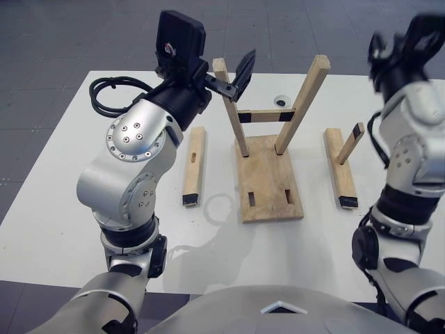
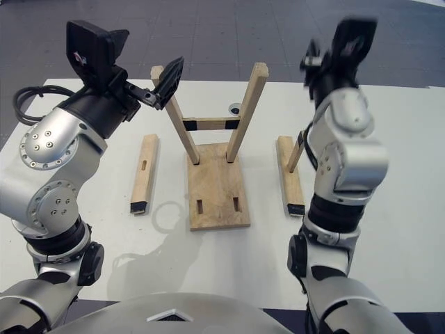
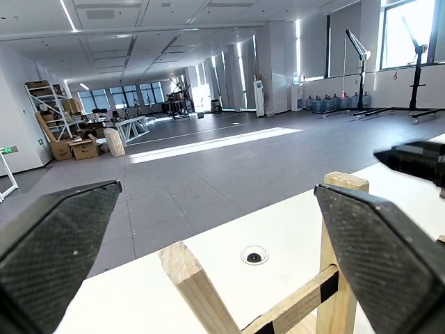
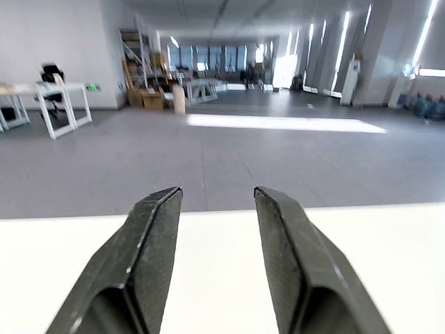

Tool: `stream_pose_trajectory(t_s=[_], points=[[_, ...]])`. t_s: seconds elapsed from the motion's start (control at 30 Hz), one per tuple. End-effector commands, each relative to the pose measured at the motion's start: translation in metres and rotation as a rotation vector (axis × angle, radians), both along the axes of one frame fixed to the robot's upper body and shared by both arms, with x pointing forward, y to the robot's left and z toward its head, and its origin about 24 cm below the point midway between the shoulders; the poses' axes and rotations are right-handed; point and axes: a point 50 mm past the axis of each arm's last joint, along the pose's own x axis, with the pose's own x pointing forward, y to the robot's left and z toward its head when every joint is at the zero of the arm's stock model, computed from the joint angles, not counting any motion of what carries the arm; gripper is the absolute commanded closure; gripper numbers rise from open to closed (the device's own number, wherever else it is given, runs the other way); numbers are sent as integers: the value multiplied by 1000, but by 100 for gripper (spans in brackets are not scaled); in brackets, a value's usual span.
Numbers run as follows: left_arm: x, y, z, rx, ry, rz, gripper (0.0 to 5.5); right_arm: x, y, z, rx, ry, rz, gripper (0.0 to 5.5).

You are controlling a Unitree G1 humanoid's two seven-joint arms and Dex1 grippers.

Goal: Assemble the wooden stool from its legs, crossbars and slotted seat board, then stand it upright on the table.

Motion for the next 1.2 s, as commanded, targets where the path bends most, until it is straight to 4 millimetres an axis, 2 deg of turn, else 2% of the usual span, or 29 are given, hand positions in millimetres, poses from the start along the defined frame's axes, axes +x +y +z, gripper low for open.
stream_pose_trajectory(t_s=[0.03,0.23,0.33,0.4,0.43,0.5,0.53,0.57,0.63,0.8,0.9,1.07,1.2], points=[[-2,4,-2,-8,12,27,37,-7,-1,-17,14,18,-7,360],[-6,-3,-7,-40,25,36,37,-5,3,1,17,-55,12,360],[-6,-3,-8,-45,26,43,37,-3,5,36,7,-190,19,360],[-7,-4,-8,-46,23,42,37,-10,11,73,-1,-338,29,360],[-7,-3,-7,-46,22,41,37,-17,13,86,-8,-387,41,360],[-8,-3,-7,-39,22,39,37,-36,13,92,-18,-387,60,324],[-8,-2,-7,-37,22,43,37,-43,10,88,-28,-358,59,305],[-10,0,-7,-34,24,52,37,-51,5,74,-52,-285,53,292],[-13,2,-9,-29,32,60,37,-79,-5,34,-93,-83,53,250],[-15,4,-10,-25,39,80,37,-138,-14,-27,-128,261,118,173],[-14,1,-10,-24,39,70,37,-161,-20,-66,-117,448,145,119],[-13,-1,-9,-25,38,58,37,-171,-31,-105,-109,628,137,35],[-13,-3,-9,-26,40,51,37,-163,-29,-121,-85,693,189,35]])
